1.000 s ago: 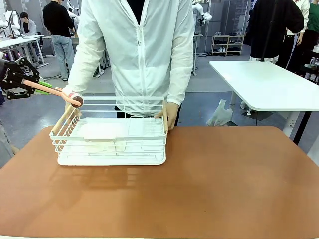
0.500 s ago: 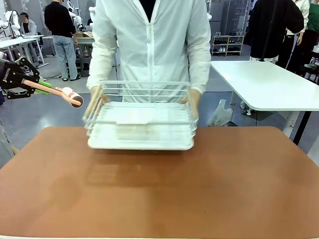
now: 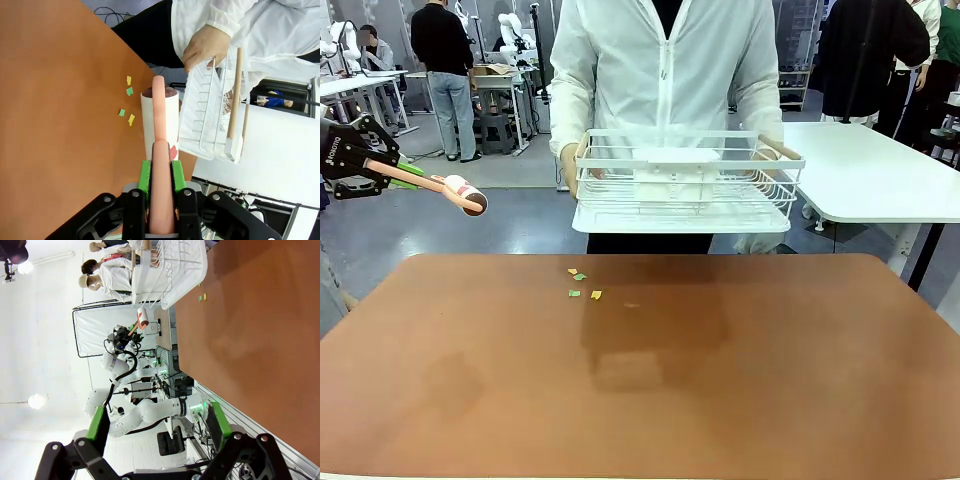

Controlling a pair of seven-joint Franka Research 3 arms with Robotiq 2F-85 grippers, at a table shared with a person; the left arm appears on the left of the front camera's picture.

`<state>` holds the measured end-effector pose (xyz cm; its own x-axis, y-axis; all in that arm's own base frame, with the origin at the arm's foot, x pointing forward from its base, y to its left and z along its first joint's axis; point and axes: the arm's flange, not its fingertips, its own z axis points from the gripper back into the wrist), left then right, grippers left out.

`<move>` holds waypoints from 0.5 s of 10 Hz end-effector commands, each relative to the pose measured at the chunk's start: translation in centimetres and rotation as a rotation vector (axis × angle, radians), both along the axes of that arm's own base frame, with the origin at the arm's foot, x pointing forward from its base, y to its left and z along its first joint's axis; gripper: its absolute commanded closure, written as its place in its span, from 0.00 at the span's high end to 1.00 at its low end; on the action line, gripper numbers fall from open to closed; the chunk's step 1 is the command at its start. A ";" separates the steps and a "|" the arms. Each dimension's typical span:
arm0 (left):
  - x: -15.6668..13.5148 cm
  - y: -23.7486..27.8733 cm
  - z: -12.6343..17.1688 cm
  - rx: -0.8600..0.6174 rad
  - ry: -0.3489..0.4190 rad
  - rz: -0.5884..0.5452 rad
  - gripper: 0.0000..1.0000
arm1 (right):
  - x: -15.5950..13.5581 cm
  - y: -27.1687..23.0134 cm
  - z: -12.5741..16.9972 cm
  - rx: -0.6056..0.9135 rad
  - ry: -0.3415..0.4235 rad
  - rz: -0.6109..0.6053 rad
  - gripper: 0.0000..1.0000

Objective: Clean the table.
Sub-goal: Clean the table with the Lint Roller when the human lifts the Dish drying rack.

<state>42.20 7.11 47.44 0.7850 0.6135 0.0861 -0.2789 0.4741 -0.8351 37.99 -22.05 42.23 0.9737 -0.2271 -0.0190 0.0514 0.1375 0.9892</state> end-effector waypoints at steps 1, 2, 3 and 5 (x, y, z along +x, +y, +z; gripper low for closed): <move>0.0 0.0 0.0 0.000 0.001 0.002 0.00 | 0.0 0.0 0.2 -0.006 0.007 -0.003 1.00; 0.0 0.0 0.0 0.000 0.001 0.002 0.00 | 0.0 0.0 0.2 -0.006 0.007 -0.003 1.00; 0.0 0.0 0.0 0.000 0.001 0.002 0.00 | 0.0 0.0 0.2 -0.006 0.007 -0.003 1.00; 0.0 0.0 0.0 0.000 0.001 0.002 0.00 | 0.0 0.0 0.2 -0.006 0.007 -0.003 1.00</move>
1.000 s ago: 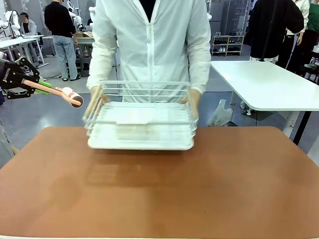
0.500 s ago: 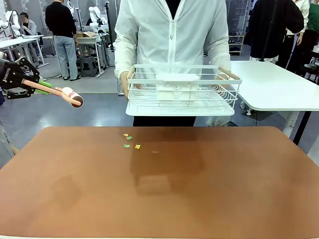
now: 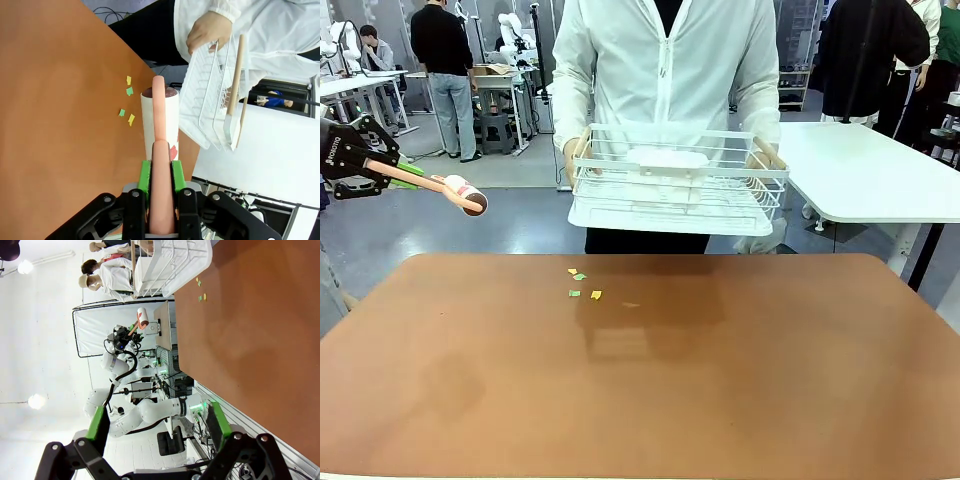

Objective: Clean the table.
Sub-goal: Clean the table with the Lint Roller when the human lifts the Dish drying rack.

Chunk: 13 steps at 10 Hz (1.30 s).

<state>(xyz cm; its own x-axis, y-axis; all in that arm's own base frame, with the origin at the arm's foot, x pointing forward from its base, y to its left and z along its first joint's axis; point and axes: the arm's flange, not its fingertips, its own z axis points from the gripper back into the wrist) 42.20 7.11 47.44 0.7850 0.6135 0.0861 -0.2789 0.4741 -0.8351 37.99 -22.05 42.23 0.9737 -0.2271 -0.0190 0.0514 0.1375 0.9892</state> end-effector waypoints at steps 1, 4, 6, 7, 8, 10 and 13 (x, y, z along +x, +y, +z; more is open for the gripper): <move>0.0 0.0 0.0 0.000 0.001 0.002 0.00 | 0.0 0.0 0.2 -0.006 0.007 -0.003 1.00; 0.0 0.0 0.0 0.000 0.001 0.002 0.00 | 0.0 0.0 0.2 -0.006 0.007 -0.003 1.00; 0.0 0.0 0.0 0.000 0.001 0.002 0.00 | 0.0 0.0 0.2 -0.006 0.007 -0.003 1.00; 0.0 0.0 0.0 0.000 0.001 0.002 0.00 | 0.0 0.0 0.2 -0.006 0.007 -0.003 1.00; 0.0 0.0 0.0 0.000 0.000 0.000 0.21 | 0.0 0.0 0.2 -0.006 0.007 -0.003 1.00; 2.8 0.5 1.0 0.072 0.009 -0.145 0.21 | 0.0 0.0 0.2 -0.006 0.007 -0.003 1.00; 6.1 0.1 1.8 0.166 0.053 -0.334 0.21 | 0.0 0.0 0.2 -0.006 0.007 -0.003 1.00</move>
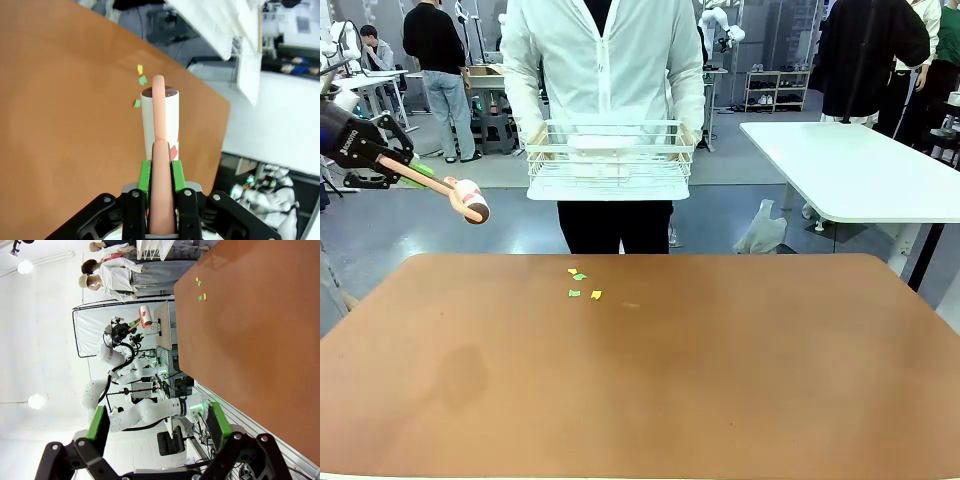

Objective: Clean the table.
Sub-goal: Clean the table with the Lint Roller when the human lifts the Dish drying rack.

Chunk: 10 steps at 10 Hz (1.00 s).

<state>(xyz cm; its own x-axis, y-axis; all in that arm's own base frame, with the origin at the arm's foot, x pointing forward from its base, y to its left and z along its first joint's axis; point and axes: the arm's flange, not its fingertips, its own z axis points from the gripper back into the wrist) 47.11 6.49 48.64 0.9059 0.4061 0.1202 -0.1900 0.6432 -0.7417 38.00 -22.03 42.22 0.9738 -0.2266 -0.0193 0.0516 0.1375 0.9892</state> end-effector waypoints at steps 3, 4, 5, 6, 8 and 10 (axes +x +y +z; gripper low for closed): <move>4.9 -0.3 0.7 0.085 0.105 -0.223 0.21 | 0.0 0.0 0.2 -0.006 0.007 -0.003 1.00; 6.3 -0.6 0.6 0.100 0.116 -0.243 0.21 | 0.0 0.0 0.2 -0.006 0.007 -0.003 1.00; 7.5 -0.8 -0.1 0.114 0.107 -0.260 0.21 | 0.0 0.0 0.2 -0.006 0.007 -0.003 1.00; 8.8 -1.0 -1.0 0.125 0.094 -0.263 0.21 | 0.0 0.0 0.2 -0.006 0.007 -0.003 1.00; 11.9 -1.4 -3.1 0.113 0.113 -0.286 0.21 | 0.0 0.0 0.2 -0.006 0.007 -0.003 1.00; 14.4 -1.9 -5.3 0.047 0.175 -0.329 0.21 | 0.0 0.0 0.2 -0.006 0.007 -0.003 1.00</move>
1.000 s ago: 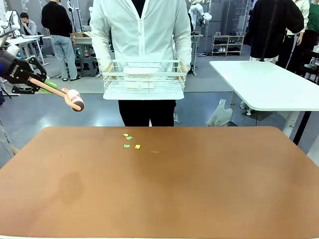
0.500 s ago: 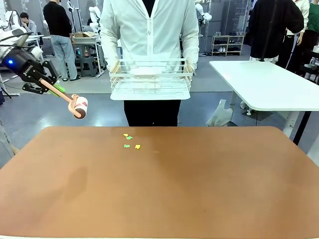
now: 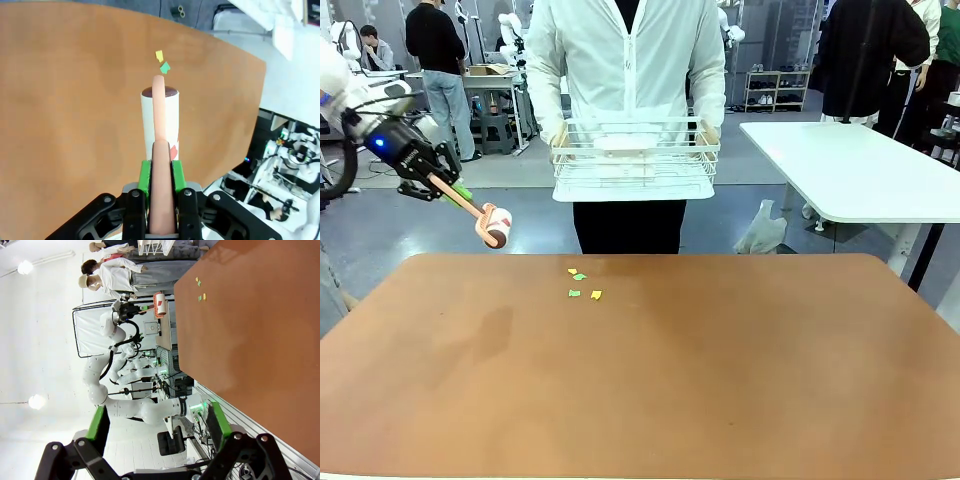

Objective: Clean the table.
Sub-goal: Clean the table with the Lint Roller when the human lifts the Dish drying rack.

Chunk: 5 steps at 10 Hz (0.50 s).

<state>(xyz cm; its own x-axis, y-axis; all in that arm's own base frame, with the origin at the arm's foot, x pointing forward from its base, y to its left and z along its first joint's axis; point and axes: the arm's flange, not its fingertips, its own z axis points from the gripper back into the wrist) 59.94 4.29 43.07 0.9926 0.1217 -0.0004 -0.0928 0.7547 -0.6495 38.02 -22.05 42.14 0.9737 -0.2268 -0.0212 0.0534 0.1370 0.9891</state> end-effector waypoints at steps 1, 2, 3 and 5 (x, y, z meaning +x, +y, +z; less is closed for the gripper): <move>2.2 0.3 -1.0 -0.050 0.064 -0.064 0.21 | 0.0 0.0 0.3 -0.006 0.005 -0.003 1.00; 2.7 0.1 -1.9 -0.044 0.092 -0.098 0.21 | 0.0 0.0 0.3 -0.006 0.005 -0.003 1.00; 3.2 -0.1 -2.7 -0.043 0.096 -0.130 0.21 | 0.0 0.0 0.3 -0.006 0.005 -0.003 1.00; 3.9 -0.2 -3.2 -0.065 0.075 -0.074 0.21 | 0.0 0.0 0.3 -0.006 0.005 -0.003 1.00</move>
